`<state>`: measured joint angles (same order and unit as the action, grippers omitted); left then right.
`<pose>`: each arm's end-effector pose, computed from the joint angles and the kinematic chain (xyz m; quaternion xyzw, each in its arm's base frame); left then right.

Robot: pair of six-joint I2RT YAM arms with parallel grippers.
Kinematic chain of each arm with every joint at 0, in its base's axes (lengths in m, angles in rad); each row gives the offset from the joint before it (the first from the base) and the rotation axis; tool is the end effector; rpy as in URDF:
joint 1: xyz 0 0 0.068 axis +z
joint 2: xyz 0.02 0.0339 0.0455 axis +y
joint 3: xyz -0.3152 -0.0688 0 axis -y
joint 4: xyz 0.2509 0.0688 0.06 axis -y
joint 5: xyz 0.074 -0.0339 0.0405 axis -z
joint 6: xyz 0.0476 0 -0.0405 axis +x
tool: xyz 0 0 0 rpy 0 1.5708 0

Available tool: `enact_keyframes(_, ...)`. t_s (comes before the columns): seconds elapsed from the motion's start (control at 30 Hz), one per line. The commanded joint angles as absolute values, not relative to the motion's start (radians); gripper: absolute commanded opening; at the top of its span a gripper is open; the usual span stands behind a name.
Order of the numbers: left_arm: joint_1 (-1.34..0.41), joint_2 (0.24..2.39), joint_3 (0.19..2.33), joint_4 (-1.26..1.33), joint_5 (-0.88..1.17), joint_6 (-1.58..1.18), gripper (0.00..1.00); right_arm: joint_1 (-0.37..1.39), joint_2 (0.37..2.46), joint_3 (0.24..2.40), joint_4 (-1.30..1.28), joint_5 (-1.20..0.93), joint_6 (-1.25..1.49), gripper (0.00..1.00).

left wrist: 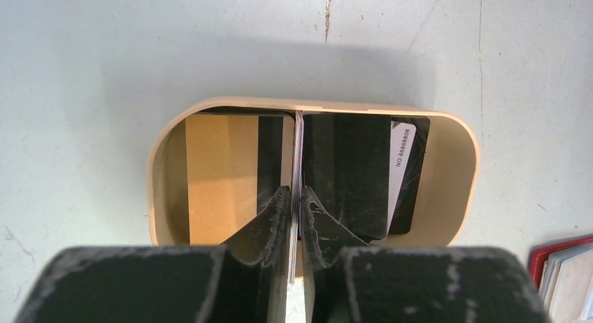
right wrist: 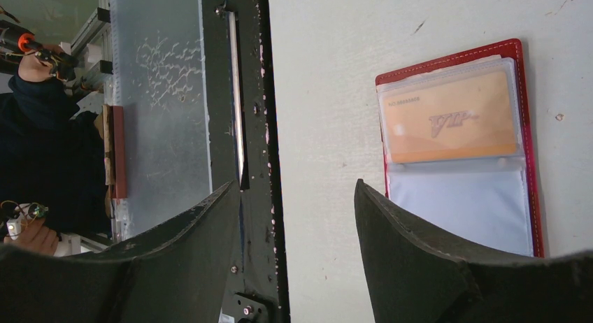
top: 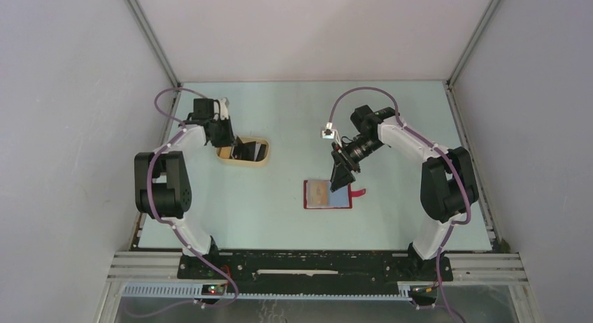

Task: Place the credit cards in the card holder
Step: Pick up the credit card from the storage box.

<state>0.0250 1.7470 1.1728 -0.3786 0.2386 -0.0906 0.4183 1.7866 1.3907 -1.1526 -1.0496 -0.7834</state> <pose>0.3883 -0.0015 0.2399 -0.0185 0.9464 -0.1232 0.2981 0.2979 0.1776 0.2823 -0.4938 0.7106 0.4909 0.1004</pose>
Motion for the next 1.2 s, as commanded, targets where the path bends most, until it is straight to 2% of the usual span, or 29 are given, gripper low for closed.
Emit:
enact_keyframes(0.0,0.031,1.692,1.14,-0.361,0.26,-0.106,0.14,0.414,1.781,1.427,-1.164,-1.072,-0.806,0.7)
enact_keyframes(0.2,0.032,1.686,1.139,-0.36,0.262,-0.107,0.13,0.413,1.78,1.427,-1.165,-1.074,-0.808,0.7)
enact_keyframes(0.33,0.034,1.712,1.144,-0.361,0.281,-0.106,0.26,0.413,1.778,1.427,-1.166,-1.076,-0.808,0.7)
enact_keyframes(0.5,0.033,1.788,1.17,-0.364,0.344,-0.106,0.28,0.413,1.777,1.427,-1.166,-1.075,-0.81,0.7)
enact_keyframes(0.6,0.035,1.807,1.175,-0.375,0.311,-0.103,0.3,0.411,1.777,1.427,-1.167,-1.076,-0.812,0.7)
enact_keyframes(1.17,0.081,1.733,1.115,-0.288,0.406,-0.144,0.17,0.407,1.775,1.427,-1.174,-1.08,-0.819,0.7)
